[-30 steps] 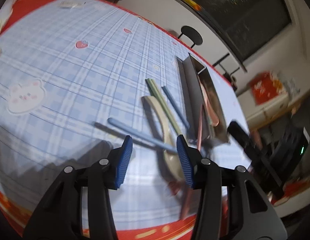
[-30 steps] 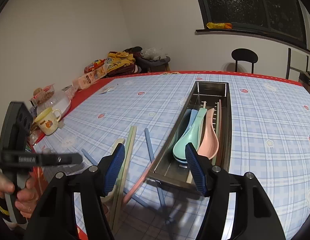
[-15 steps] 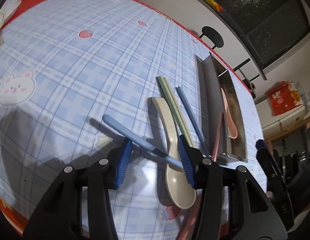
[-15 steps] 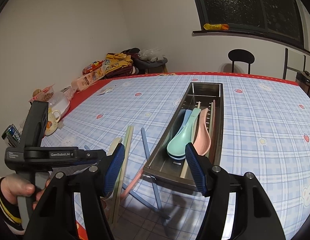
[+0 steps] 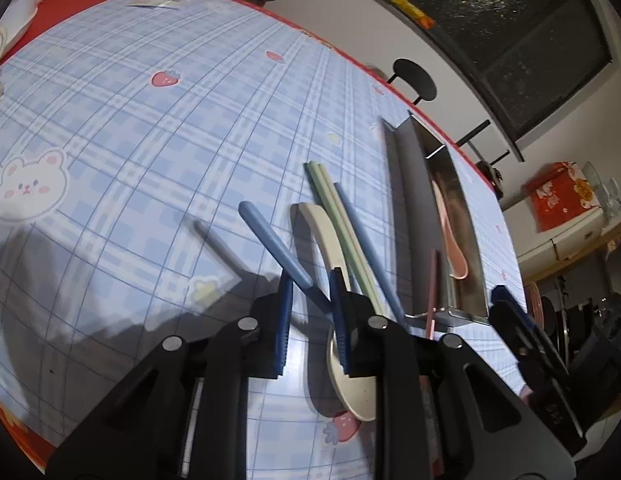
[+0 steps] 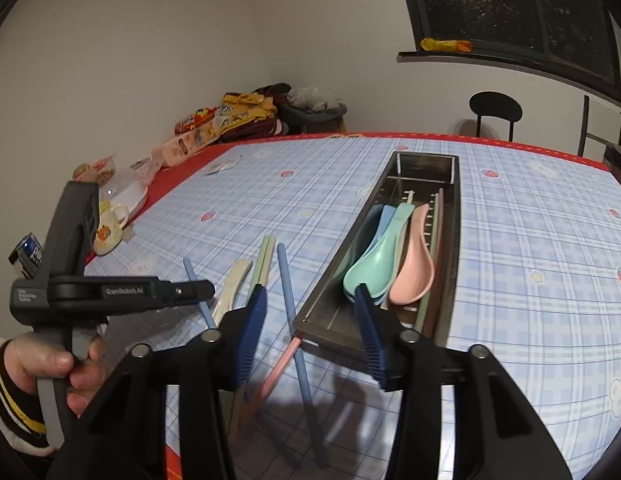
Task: Organize utensils
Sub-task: 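Grasp a blue chopstick with the left tool and lift it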
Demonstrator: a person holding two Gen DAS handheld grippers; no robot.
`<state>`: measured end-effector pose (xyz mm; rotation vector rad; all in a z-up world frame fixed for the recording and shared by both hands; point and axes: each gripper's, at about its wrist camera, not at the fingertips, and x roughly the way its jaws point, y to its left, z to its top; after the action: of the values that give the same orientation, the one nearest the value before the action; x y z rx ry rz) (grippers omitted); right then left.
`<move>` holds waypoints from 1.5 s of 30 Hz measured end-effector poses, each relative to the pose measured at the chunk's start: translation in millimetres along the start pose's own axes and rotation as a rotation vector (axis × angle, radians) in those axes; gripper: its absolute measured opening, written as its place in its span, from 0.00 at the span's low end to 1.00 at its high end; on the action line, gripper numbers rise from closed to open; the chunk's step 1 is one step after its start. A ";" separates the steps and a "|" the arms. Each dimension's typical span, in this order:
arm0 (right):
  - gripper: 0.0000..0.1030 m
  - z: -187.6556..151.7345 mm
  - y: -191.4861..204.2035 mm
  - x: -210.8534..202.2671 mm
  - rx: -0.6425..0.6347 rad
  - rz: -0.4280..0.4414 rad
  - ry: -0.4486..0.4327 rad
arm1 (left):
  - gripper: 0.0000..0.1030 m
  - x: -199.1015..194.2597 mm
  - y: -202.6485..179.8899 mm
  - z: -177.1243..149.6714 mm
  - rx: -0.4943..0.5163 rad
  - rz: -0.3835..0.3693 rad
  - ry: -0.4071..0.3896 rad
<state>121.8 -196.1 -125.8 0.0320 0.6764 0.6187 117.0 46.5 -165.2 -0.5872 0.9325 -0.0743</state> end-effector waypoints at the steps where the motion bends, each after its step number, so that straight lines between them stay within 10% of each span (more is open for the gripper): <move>1: 0.35 -0.3 1.5 1.6 -0.003 0.004 0.006 | 0.20 -3.3 1.0 0.8 0.005 -0.012 -0.004; 21: 0.21 -9.2 57.5 34.5 -0.132 0.051 0.147 | 0.11 -28.8 54.8 23.1 0.225 0.130 0.049; 45: 0.09 2.3 84.9 93.7 -0.259 -0.115 0.307 | 0.17 -65.8 54.6 -43.2 0.419 0.097 0.068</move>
<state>135.6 -74.9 -159.0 -0.3465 0.8825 0.6018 33.5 93.5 -164.0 -0.1518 0.9753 -0.1980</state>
